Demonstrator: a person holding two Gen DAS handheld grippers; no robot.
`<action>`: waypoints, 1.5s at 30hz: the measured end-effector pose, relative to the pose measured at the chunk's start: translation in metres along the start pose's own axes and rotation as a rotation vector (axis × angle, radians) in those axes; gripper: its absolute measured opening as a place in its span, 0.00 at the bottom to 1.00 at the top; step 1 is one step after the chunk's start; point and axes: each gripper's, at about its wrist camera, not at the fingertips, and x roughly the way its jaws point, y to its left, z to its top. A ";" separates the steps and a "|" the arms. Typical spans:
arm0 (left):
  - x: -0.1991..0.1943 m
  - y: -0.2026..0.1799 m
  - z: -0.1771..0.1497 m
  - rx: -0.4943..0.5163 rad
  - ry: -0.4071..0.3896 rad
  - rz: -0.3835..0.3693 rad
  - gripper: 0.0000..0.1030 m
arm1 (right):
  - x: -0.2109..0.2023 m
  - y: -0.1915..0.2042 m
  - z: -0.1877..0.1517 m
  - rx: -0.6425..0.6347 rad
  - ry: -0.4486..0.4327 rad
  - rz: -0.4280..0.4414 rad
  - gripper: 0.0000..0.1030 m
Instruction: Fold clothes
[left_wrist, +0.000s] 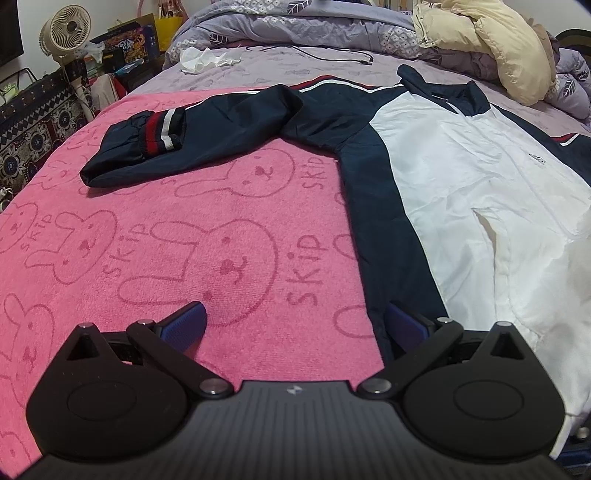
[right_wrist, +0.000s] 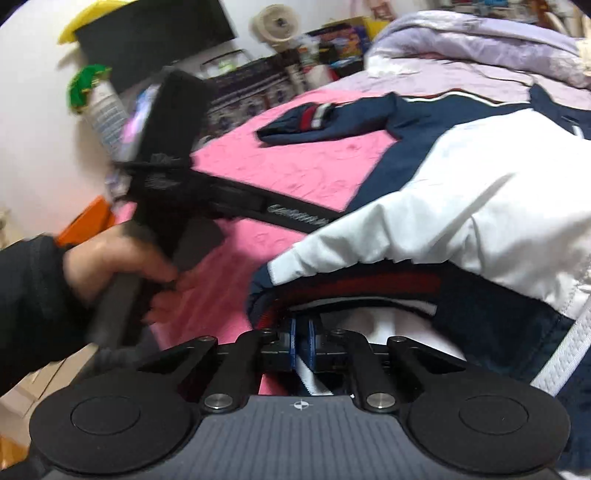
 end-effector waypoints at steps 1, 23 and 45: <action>0.000 0.000 0.000 -0.001 -0.001 0.002 1.00 | -0.003 -0.001 -0.002 -0.004 0.007 0.006 0.10; 0.001 -0.002 0.001 -0.004 0.000 0.001 1.00 | -0.007 -0.013 0.007 0.091 0.030 0.157 0.19; 0.002 -0.004 -0.001 -0.003 -0.017 0.003 1.00 | -0.082 0.019 -0.063 -0.345 -0.102 -0.818 0.36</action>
